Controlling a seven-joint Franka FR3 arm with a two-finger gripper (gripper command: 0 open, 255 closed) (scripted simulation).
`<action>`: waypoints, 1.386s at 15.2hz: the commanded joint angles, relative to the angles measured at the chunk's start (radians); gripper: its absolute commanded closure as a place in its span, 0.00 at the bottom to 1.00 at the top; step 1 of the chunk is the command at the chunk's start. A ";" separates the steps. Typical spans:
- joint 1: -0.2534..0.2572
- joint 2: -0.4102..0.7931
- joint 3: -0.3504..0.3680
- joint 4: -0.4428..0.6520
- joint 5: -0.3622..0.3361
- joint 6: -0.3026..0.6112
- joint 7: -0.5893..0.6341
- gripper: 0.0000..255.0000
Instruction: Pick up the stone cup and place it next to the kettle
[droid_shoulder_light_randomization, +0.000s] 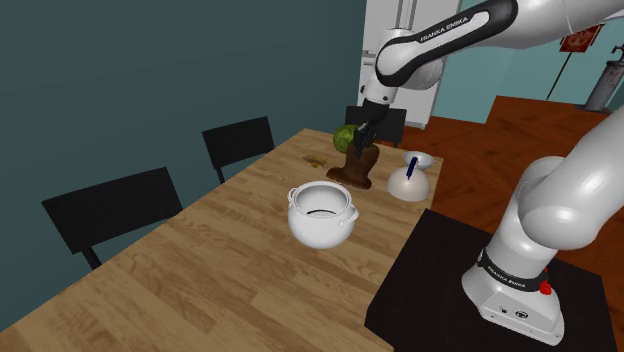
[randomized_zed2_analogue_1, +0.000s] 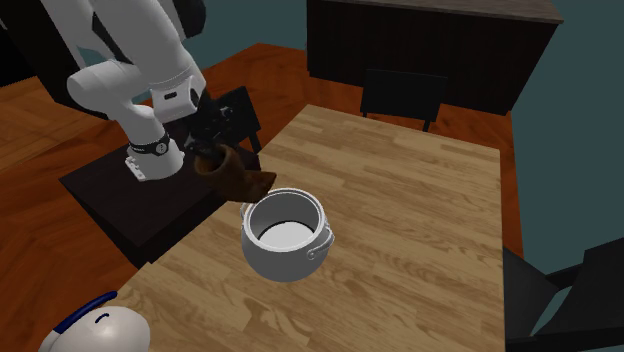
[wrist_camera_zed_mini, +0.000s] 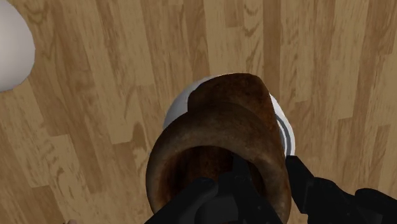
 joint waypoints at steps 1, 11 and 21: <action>-0.023 0.002 -0.038 0.013 -0.013 -0.020 -0.051 1.00; -0.110 0.042 -0.189 0.062 -0.052 -0.075 -0.259 1.00; -0.098 0.112 -0.206 -0.013 -0.008 0.060 -0.317 1.00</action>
